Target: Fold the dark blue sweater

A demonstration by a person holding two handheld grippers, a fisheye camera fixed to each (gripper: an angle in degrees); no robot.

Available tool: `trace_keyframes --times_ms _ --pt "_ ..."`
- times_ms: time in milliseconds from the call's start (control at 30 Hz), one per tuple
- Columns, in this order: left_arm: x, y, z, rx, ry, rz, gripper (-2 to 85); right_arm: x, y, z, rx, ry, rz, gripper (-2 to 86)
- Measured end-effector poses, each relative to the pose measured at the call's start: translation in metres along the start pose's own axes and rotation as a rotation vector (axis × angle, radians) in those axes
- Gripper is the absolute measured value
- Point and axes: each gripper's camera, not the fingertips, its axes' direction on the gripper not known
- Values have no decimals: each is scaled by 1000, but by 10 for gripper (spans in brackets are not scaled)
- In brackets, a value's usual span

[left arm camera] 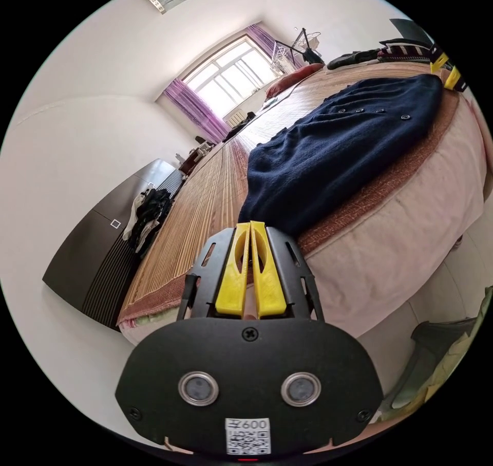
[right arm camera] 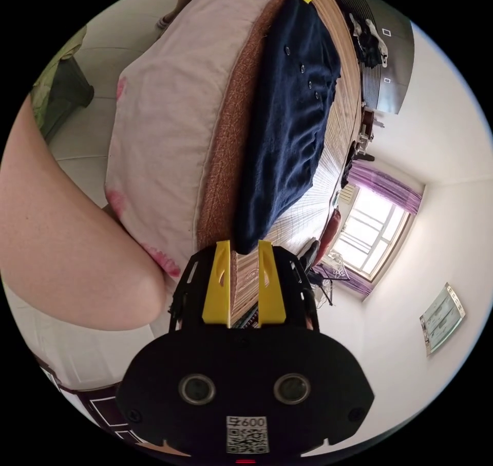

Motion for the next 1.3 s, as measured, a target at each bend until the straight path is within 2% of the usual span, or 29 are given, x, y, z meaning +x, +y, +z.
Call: trace_keyframes --times_ms 267,400,500,700,867,1000,1167,1300 --pt "0 8 8 15 6 -27 1 3 -23 7 -96 19 -53 49" --pt "-6 9 14 9 47 -46 1 12 -21 7 -61 -32 77 45" --pt "-14 10 18 7 95 -85 0 10 -18 4 -24 18 124 52" --pt "-7 10 22 6 79 -64 0 -5 -33 3 -12 64 49 46" --pt "-6 10 25 10 92 -66 0 -24 -46 20 -32 96 -81 0" --pt "-3 10 27 10 98 -73 1 -28 -47 22 -40 122 -53 -7" --pt "2 9 29 12 105 -64 1 -61 -28 38 -75 293 -221 -9" --pt "6 10 29 19 106 -69 2 -77 -19 45 -69 350 -286 -9"
